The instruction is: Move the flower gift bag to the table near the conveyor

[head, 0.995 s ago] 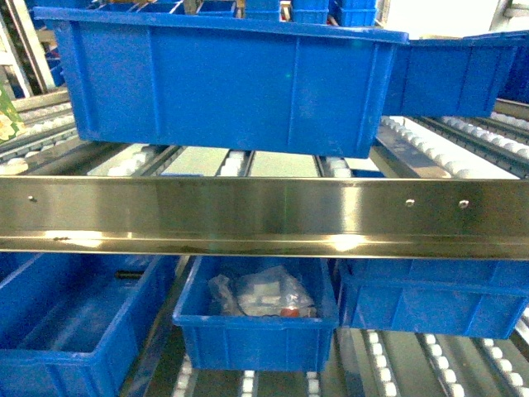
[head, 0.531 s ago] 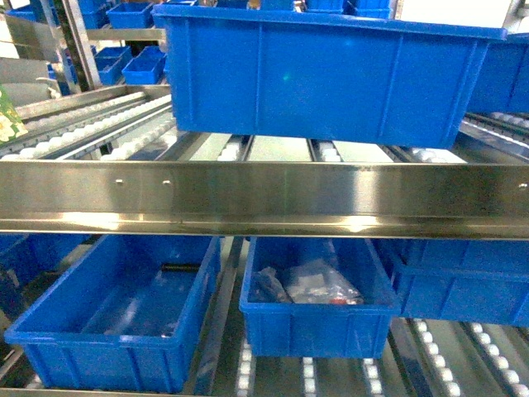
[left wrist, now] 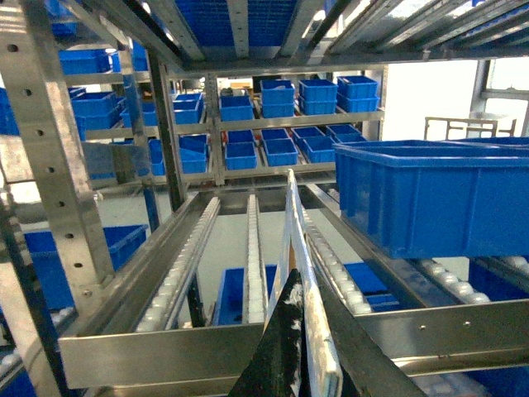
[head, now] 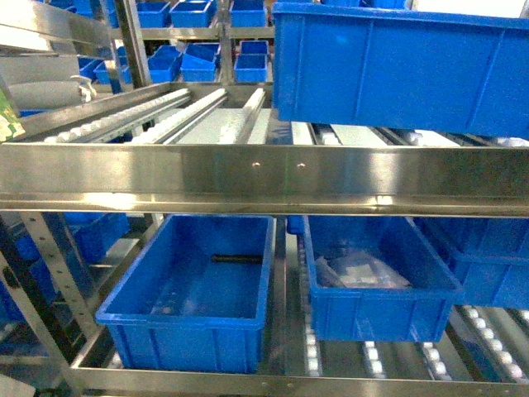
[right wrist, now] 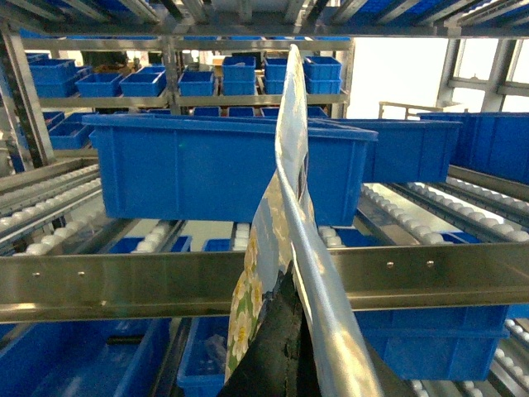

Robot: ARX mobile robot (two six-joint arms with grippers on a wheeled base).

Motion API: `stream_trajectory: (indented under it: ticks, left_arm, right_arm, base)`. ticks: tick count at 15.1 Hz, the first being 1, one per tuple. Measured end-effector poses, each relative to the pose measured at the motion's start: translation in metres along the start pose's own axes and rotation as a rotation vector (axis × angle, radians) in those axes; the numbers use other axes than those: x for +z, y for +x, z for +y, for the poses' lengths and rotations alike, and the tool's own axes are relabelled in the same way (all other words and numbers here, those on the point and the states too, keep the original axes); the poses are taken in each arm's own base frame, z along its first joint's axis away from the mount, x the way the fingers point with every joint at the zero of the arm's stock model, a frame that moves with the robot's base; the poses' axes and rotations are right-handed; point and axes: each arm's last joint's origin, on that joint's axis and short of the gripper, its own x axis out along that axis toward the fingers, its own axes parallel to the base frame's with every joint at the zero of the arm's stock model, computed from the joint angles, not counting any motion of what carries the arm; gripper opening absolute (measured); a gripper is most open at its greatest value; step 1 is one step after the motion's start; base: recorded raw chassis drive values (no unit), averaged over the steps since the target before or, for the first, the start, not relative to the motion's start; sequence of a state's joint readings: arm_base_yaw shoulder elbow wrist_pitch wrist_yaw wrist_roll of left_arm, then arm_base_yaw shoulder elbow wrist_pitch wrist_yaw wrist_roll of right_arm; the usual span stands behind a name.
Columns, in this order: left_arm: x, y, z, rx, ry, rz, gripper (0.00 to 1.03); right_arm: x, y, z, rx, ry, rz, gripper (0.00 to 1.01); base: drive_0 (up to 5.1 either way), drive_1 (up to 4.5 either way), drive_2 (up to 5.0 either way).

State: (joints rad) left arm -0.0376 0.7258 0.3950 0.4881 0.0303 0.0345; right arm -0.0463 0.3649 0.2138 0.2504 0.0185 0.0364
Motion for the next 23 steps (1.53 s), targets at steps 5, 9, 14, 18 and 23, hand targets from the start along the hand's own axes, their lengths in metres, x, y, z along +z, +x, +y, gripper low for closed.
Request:
stream_trajectory:
  ticks: [5, 9, 14, 18, 23]
  left_arm:
    - [-0.0002, 0.0001, 0.0, 0.0, 0.0, 0.002, 0.02]
    - [0.0005, -0.0001, 0.0, 0.0, 0.0, -0.005, 0.02]
    - [0.0002, -0.0001, 0.0, 0.0, 0.0, -0.003, 0.02]
    - [0.0, 0.0, 0.0, 0.0, 0.0, -0.001, 0.02]
    - [-0.0001, 0.0001, 0.0, 0.0, 0.0, 0.0, 0.02]
  right_arm:
    - [0.0002, 0.0, 0.0, 0.0, 0.0, -0.002, 0.02]
    - [0.0005, 0.0, 0.0, 0.0, 0.0, -0.005, 0.02]
    - [0.0008, -0.0002, 0.0, 0.0, 0.0, -0.007, 0.02]
    - [0.0004, 0.0, 0.0, 0.0, 0.0, -0.003, 0.02]
    - [0.0003, 0.0, 0.0, 0.0, 0.0, -0.003, 0.02]
  base:
    - [-4.6, 1.42, 3.8]
    - [-4.6, 1.42, 3.8]
    - [-4.9, 2.25, 2.7]
    - [-5.0, 2.46, 2.5]
    - [-5.0, 2.46, 2.5]
